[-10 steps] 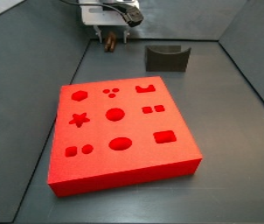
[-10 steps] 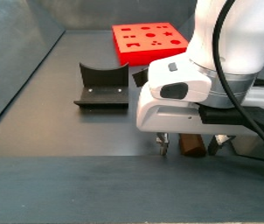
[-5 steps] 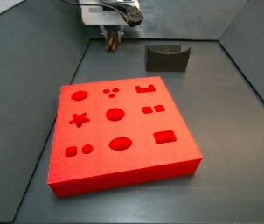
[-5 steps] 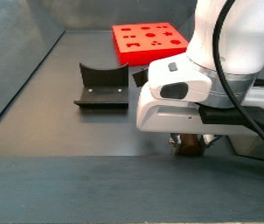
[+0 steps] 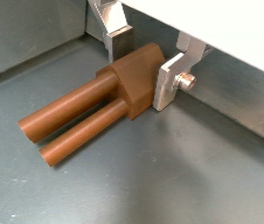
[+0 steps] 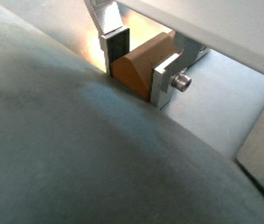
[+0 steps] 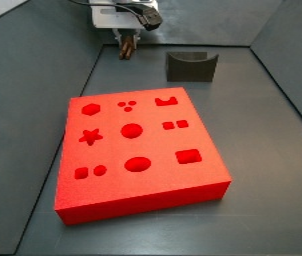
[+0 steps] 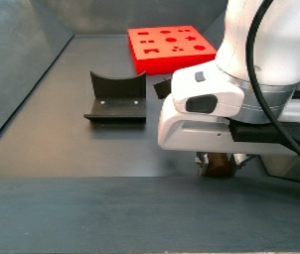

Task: Pick up the 3 prong object. Move up. Rotate the 3 prong object. Place the 3 prong object on the fixture. Regrasp the 3 prong object. Move to above the board. Insert the 3 prong object.
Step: Pick up the 3 prong object, then move up, then rotate the 3 prong object.

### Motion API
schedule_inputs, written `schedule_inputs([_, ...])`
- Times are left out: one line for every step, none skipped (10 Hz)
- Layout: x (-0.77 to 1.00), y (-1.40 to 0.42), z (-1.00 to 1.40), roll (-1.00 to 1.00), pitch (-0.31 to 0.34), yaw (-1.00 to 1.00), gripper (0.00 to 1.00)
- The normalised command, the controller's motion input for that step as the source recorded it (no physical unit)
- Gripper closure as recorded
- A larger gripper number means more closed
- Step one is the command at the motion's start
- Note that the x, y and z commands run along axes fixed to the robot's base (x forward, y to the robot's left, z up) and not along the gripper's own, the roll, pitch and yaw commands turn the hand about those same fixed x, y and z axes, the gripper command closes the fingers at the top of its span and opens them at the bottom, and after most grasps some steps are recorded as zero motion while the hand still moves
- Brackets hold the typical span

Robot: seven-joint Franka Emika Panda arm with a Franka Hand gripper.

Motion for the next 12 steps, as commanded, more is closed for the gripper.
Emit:
schedule_inputs([0.0,0.0,0.0,0.0,0.0,0.0,1.0])
schedule_inputs([0.0,0.0,0.0,0.0,0.0,0.0,1.0])
schedule_inputs([0.0,0.0,0.0,0.0,0.0,0.0,1.0])
schedule_inputs([0.0,0.0,0.0,0.0,0.0,0.0,1.0])
schedule_inputs([0.0,0.0,0.83,0.0,0.0,0.0,1.0])
schedule_inputs([0.01,-0.01,0.82,0.0,0.002,0.0,1.0])
schedule_inputs([0.0,0.0,0.74,-0.01,0.027,0.0,1.0])
schedule_inputs([-0.01,-0.01,0.58,-0.02,0.048,-0.01,1.0])
schedule_inputs([-0.01,-0.01,0.43,-0.01,0.048,-0.01,1.0])
schedule_inputs([-0.02,-0.01,0.22,-0.01,0.044,-0.01,1.0])
schedule_inputs([0.16,-1.0,0.4,0.0,0.0,0.0,1.0])
schedule_inputs([0.16,-1.0,0.35,0.01,-0.013,0.01,1.0])
